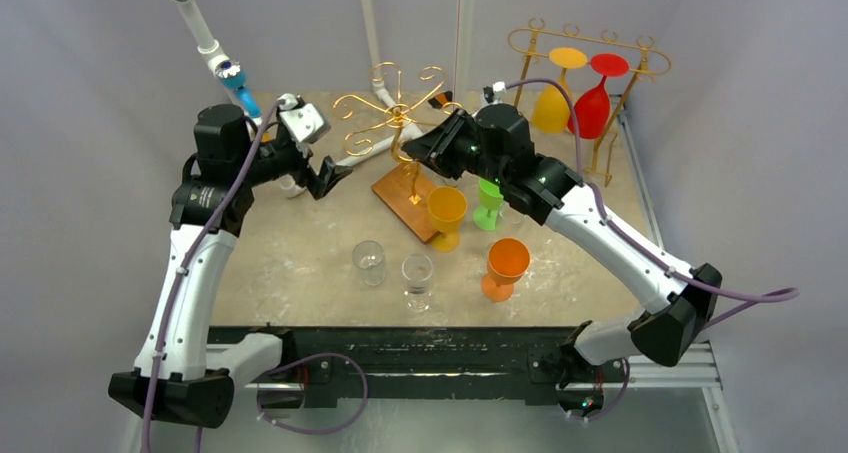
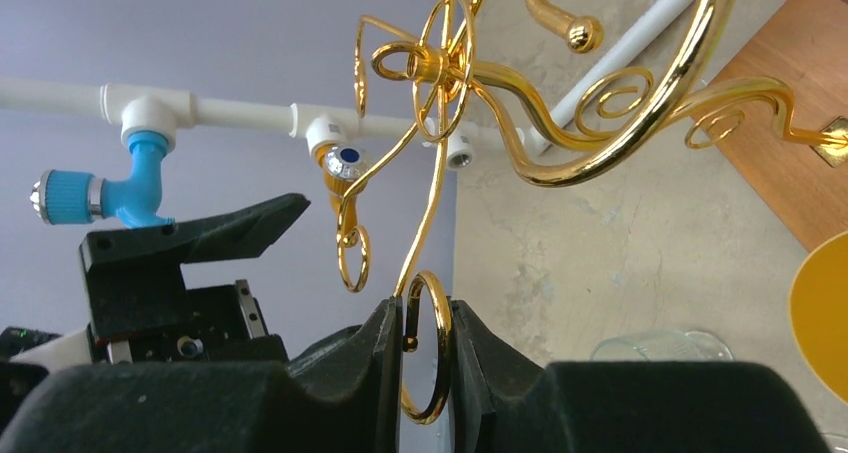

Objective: Place the wine glass upside down on the wine glass rack
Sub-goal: Move the wine rack to the center of the board.

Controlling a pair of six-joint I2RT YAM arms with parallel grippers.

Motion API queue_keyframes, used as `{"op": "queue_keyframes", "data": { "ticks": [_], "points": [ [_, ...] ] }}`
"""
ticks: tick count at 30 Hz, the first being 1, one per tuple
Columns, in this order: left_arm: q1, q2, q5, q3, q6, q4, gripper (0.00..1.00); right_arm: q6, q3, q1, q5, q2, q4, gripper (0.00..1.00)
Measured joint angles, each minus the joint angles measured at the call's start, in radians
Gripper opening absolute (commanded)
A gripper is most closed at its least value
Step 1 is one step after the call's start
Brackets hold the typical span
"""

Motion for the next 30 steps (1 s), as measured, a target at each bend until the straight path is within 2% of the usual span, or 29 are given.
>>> {"op": "queue_keyframes", "data": {
  "ticks": [10, 16, 19, 25, 27, 30],
  "points": [
    [-0.002, -0.074, 0.019, -0.04, 0.245, 0.036, 0.87, 0.019, -0.045, -0.033, -0.045, -0.008, 0.068, 0.02],
    [-0.026, -0.116, 0.025, -0.16, 0.44, 0.134, 0.75, 0.029, -0.068, -0.046, -0.072, -0.011, 0.108, 0.03],
    [-0.047, -0.145, 0.023, -0.212, 0.526, 0.205, 0.65, 0.037, -0.074, -0.053, -0.084, -0.011, 0.122, 0.02],
    [-0.105, -0.187, 0.007, -0.321, 0.725, 0.363, 0.53, 0.045, -0.079, -0.067, -0.108, -0.011, 0.131, 0.02],
    [-0.138, -0.179, -0.009, -0.332, 0.78, 0.374, 0.45, 0.047, -0.081, -0.07, -0.11, -0.011, 0.133, 0.02],
    [-0.195, -0.161, -0.039, -0.336, 0.846, 0.394, 0.26, 0.051, -0.085, -0.074, -0.116, -0.011, 0.141, 0.02]
  ]
}}
